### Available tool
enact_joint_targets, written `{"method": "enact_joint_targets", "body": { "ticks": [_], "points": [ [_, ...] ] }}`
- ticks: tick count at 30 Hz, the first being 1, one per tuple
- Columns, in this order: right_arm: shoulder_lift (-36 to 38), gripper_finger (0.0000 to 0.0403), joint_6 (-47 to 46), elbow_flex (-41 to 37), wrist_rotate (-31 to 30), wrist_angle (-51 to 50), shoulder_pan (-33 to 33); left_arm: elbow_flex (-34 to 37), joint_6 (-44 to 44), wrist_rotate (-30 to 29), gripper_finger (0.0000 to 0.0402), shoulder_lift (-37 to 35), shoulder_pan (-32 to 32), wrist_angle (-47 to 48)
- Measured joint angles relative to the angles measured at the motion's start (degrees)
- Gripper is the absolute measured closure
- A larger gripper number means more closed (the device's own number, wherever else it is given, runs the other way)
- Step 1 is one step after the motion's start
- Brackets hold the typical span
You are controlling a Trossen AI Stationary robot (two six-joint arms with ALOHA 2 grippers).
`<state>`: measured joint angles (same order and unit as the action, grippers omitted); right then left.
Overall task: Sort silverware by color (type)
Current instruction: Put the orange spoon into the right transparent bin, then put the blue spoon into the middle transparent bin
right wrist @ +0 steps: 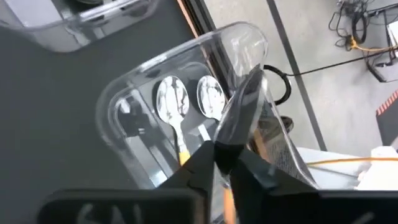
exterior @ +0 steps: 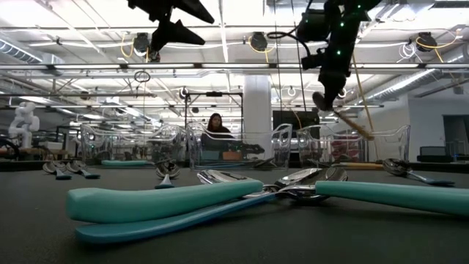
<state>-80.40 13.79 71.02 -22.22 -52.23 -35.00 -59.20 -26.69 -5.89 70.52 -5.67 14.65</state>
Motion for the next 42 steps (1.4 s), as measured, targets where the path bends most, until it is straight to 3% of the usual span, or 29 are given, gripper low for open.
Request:
{"method": "enact_joint_targets", "body": {
  "ticks": [9, 13, 17, 20, 28, 37, 42],
  "points": [
    [-0.13, 0.0237, -0.26, 0.0, -0.12, 4.95, -1.09, 0.0, -0.63, -0.63, 0.0152, 0.0, 0.0, 0.13],
    [0.0, 0.0208, -8.97, 0.0, 1.4, 4.64, -0.58, 0.0, -1.56, -0.62, 0.0152, 0.0, 0.1, 2.15],
    [0.2, 0.0203, -21.74, 0.0, 12.33, 5.36, 0.1, 0.0, -4.51, -0.59, 0.0152, 0.0, 0.42, 5.66],
    [0.2, 0.0204, -29.02, 0.0, 16.52, 7.46, 2.35, 0.0, -6.96, -0.59, 0.0152, 0.0, 1.05, 8.16],
    [1.81, 0.0214, -43.98, 0.0, 16.22, 13.03, 12.92, 0.0, -10.02, -2.28, 0.0152, -3.3, 5.56, 14.75],
    [1.19, 0.0229, -56.96, 0.0, 9.57, 25.06, 29.05, 0.02, -13.76, -14.88, 0.0152, -12.03, 16.73, 23.1],
    [1.16, 0.0234, -63.5, 0.0, 4.65, 24.97, 36.18, 0.02, -15.44, -17.73, 0.0152, -13.79, 20.67, 27.87]
  ]
}}
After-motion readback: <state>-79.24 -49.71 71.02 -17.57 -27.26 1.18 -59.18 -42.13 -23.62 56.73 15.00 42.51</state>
